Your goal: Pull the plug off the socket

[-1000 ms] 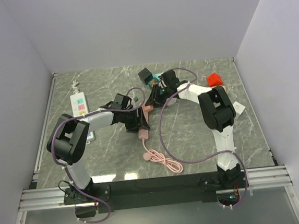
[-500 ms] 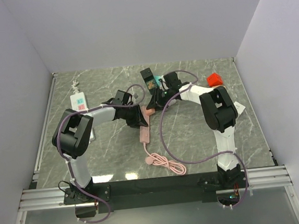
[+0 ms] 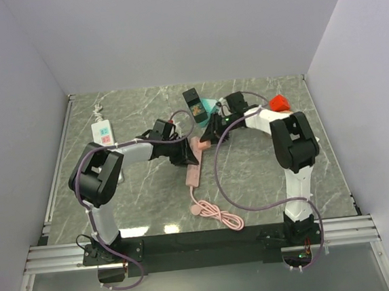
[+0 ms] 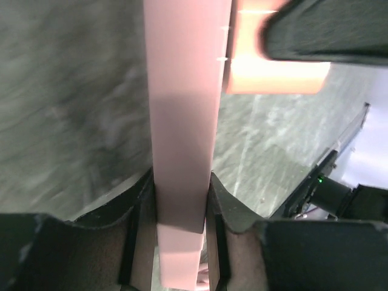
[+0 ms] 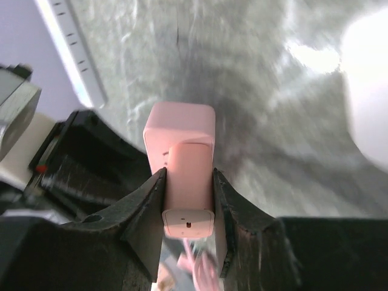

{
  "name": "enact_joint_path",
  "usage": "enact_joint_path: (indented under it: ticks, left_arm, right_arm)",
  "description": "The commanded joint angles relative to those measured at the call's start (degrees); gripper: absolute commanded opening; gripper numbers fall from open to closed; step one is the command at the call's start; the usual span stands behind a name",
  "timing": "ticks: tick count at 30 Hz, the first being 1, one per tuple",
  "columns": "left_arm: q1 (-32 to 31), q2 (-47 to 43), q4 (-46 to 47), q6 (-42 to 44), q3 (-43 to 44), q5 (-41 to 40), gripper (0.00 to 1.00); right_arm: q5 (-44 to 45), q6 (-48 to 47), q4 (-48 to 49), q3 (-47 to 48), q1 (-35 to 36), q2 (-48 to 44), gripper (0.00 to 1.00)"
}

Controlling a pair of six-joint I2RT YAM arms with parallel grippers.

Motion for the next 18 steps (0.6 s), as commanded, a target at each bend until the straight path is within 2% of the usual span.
enact_joint_path:
  ticks: [1, 4, 6, 9, 12, 18]
  left_arm:
    - [2.1, 1.0, -3.8, -1.2, -3.3, -11.3, 0.01]
    - [2.4, 1.5, -3.8, -1.4, -2.9, -11.0, 0.01]
    - [2.3, 1.7, -3.7, -1.6, -2.5, -10.2, 0.01]
    - [2.3, 1.5, -3.8, -1.6, -1.9, -9.6, 0.01]
    - [2.3, 0.1, -3.5, -1.7, -1.7, -8.4, 0.01]
    - [2.3, -2.7, -1.4, -2.0, -2.8, -6.0, 0.01]
  right_arm:
    - [-10.7, -4.3, -3.5, -0.6, -6.5, -9.0, 0.0]
    - [-11.5, -8.2, -9.6, 2.0, -9.1, -8.2, 0.0]
    - [-10.7, -8.4, -9.7, 2.3, -10.6, -9.0, 0.0]
    - [-7.0, -3.8, -4.6, -0.8, -13.5, -11.7, 0.0]
    - [0.8, 1.4, -0.4, -3.3, -16.5, -12.9, 0.0]
    - [14.2, 10.9, 6.0, -2.3, -17.8, -9.2, 0.0]
